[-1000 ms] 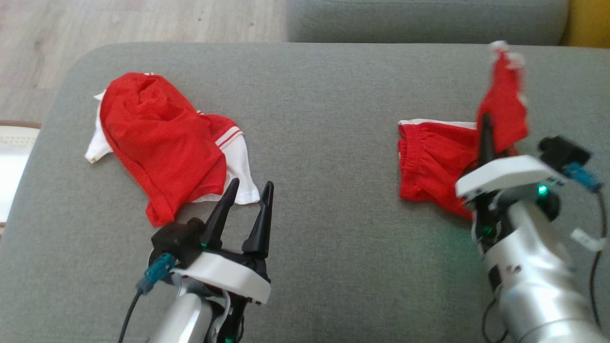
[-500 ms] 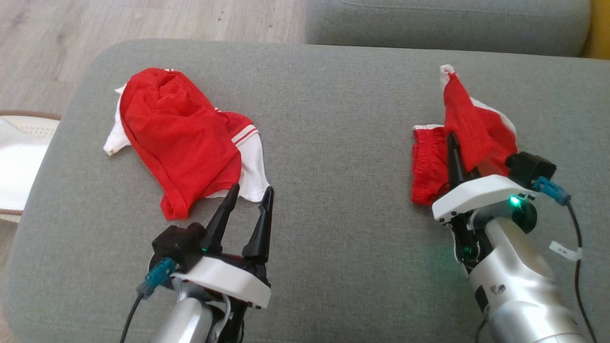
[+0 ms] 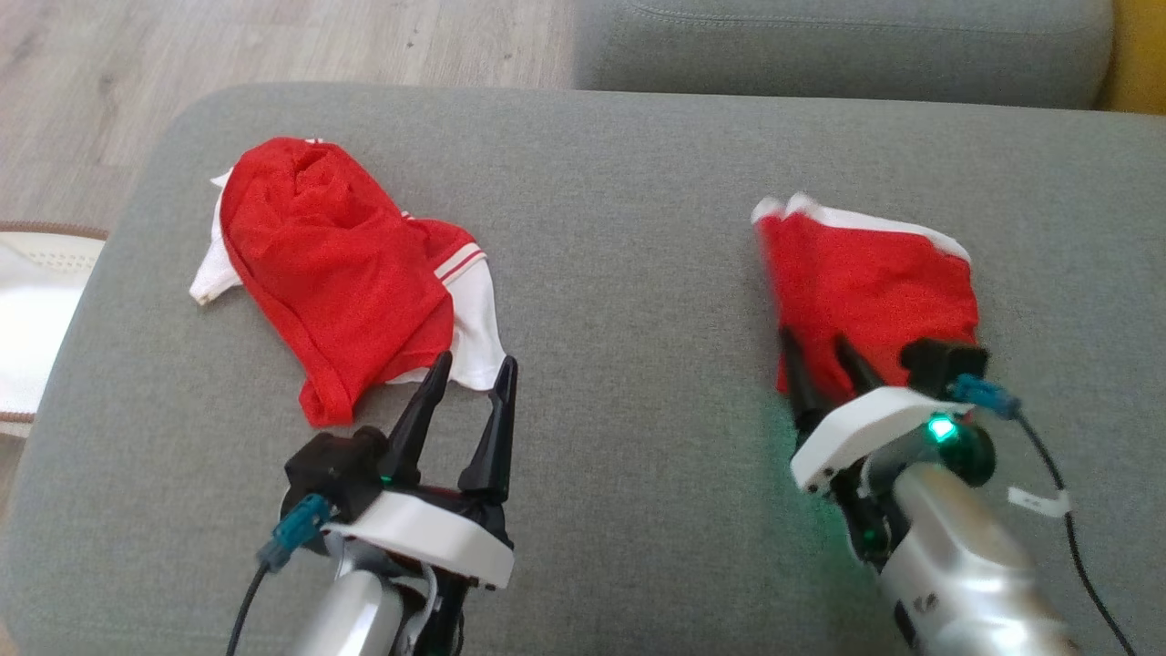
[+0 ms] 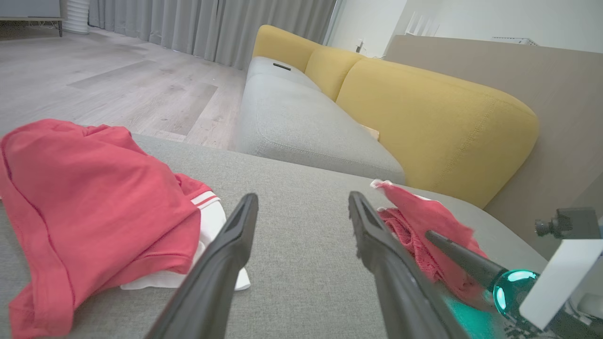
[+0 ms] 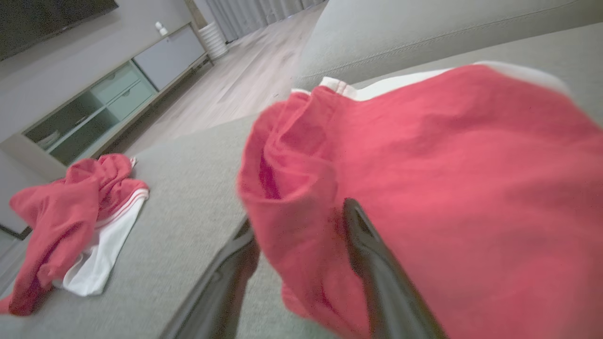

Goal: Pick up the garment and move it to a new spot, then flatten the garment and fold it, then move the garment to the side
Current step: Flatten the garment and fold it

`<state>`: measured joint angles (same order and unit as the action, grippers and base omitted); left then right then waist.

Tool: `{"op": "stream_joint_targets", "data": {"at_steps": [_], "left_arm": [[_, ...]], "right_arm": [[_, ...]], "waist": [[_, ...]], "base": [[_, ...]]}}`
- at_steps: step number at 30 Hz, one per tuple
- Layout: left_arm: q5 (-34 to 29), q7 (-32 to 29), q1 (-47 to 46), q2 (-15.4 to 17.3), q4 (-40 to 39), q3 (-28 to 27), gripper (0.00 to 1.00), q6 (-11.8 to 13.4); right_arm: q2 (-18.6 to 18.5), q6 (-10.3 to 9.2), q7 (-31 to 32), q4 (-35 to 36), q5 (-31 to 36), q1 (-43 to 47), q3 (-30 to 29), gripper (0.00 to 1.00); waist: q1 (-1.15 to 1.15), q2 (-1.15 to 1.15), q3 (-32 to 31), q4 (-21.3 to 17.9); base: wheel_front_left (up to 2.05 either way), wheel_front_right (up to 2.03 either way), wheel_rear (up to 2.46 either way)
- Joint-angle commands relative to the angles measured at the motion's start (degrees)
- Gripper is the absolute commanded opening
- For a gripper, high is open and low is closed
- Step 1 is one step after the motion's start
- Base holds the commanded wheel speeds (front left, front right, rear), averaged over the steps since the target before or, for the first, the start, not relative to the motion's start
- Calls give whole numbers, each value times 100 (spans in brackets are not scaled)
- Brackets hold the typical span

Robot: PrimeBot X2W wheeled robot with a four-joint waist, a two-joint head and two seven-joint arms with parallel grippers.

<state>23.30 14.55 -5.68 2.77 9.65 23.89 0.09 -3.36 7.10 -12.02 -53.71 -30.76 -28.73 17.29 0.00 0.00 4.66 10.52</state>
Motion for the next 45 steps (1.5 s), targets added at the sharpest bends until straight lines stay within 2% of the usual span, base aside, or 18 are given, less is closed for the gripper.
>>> {"op": "stream_joint_targets", "data": {"at_steps": [1, 8, 12, 16, 20, 25, 26, 30, 37, 45], "left_arm": [[48, 45, -102, 10, -192, -180, 100, 26], [42, 45, -61, 10, -181, -249, 100, 37], [22, 45, -47, 10, -188, -320, 100, 42], [2, 45, -67, 10, -250, -408, 100, 38], [-18, 45, -108, 10, -410, -522, 100, 53], [-85, 45, -168, 10, -610, -623, 100, 65], [-135, 45, -183, 10, -664, -666, 100, 83], [-148, 45, -199, 10, -746, -701, 100, 129], [-255, 45, -70, 10, -808, -686, 100, 194], [-244, 45, 17, 10, -886, -655, 100, 215]], "right_arm": [[48, 39, 43, 207, -4, 2, 283, 100], [48, 39, 636, 647, -448, 408, 1174, 100], [48, 39, 807, 838, -601, 475, 1251, 100], [48, 39, 529, 1135, -471, 422, 1005, 100], [34, 39, 143, 1568, -39, 431, 515, 100], [-74, 39, -133, 2334, 847, 721, -275, 100], [-67, 39, -195, 2709, 1217, 908, -579, 100], [-18, 39, -269, 3396, 1720, 1321, -1063, 100], [40, 39, -293, 3826, 1933, 1847, -1503, 100], [46, 39, -296, 4018, 1825, 2036, -1596, 100]], "waist": [[0, 0, -9, -13], [0, 0, -86, -131], [0, 0, -138, -299], [0, 0, -176, -510], [0, 0, -175, -744], [0, 0, -155, -1001], [0, 0, -144, -1089], [0, 0, -116, -1206], [0, 0, -108, -1259], [0, 0, -13, -1163]], "base": [[0, 0, 0], [0, 0, 0], [0, 0, 0], [0, 0, 0], [0, 0, 0], [0, 0, 0], [0, 0, 0], [0, 0, 0], [0, 0, 0], [0, 0, 0]]}}
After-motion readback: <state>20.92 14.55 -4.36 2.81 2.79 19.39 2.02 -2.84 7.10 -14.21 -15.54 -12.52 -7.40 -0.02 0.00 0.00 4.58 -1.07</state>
